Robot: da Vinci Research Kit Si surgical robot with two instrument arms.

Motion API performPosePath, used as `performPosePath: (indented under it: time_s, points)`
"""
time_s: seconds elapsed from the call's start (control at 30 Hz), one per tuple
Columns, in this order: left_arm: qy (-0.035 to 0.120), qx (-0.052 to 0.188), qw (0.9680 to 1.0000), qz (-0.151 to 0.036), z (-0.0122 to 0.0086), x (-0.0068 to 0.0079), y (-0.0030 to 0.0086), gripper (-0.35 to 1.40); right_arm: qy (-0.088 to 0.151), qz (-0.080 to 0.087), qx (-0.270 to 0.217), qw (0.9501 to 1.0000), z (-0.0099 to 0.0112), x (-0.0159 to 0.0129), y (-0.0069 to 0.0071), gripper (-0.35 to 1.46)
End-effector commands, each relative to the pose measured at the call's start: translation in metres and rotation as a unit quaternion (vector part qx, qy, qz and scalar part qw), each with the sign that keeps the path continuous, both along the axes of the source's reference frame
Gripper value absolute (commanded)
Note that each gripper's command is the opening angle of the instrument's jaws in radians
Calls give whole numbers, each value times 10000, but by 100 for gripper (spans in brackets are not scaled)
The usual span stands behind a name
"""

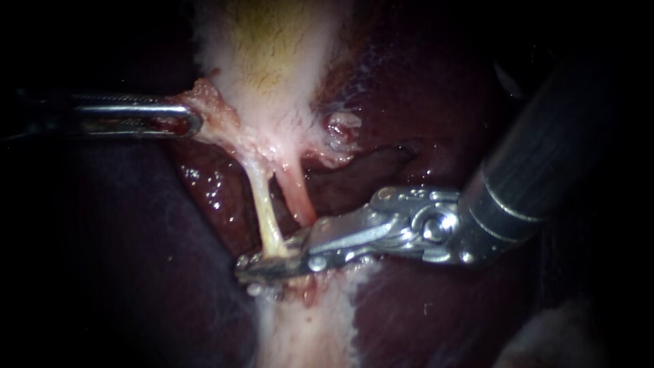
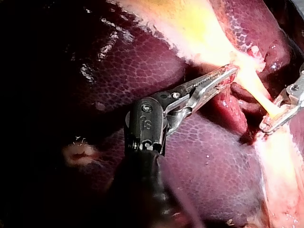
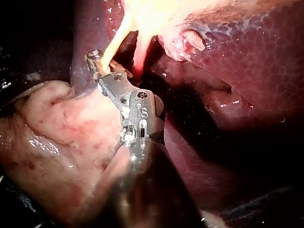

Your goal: Going back second clip left tube

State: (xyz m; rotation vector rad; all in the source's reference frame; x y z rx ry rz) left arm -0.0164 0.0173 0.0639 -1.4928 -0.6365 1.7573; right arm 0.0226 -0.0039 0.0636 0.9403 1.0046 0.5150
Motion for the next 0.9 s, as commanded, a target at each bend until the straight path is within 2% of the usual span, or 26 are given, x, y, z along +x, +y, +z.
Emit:
performPosePath:
  time_s: [0.03, 0.1, 0.13, 0.2, 0.23, 0.3, 0.43, 0.63, 0.67, 0.8, 0.9]
  points:
    - [0, 3, 10000, 1, 0, 0, 0, -35, -13, -6, 0, 10000, 0, 0, 0, -35]
    - [1, 3, 10000, 1, 0, 0, 0, -35, 49, 30, 21, 10000, 1, 0, 0, -35]
    - [0, 3, 10000, 1, 0, 0, 0, -35, 160, 94, 58, 9998, 1, 0, 1, -31]
    - [1, 2, 10000, 1, 0, 0, -1, -35, 307, 180, 107, 9993, 0, 0, 0, -1]
    - [1, 1, 10000, 1, 0, 0, -1, -35, 331, 197, 116, 9992, 0, 2, 0, 22]
    - [2, 0, 10000, 1, 1, 0, -1, -35, 329, 232, 115, 9991, 0, 8, 1, 42]
    - [3, -4, 10000, 0, 1, 0, -2, -35, 498, 334, 164, 9981, -1, 12, -2, 49]
    - [5, -6, 10000, -1, 2, -1, -3, -35, 504, 365, 197, 9979, 1, 13, -1, 48]
    - [5, -6, 10000, -1, 2, -1, -3, -35, 535, 362, 49, 9979, 3, 14, 1, 47]
    - [5, -7, 10000, -2, 2, -1, -3, -35, 404, 365, -503, 9972, 12, 13, 6, 47]
    - [6, -7, 10000, -2, 2, -1, -3, -35, 307, 445, -856, 9949, 21, 11, 12, 48]
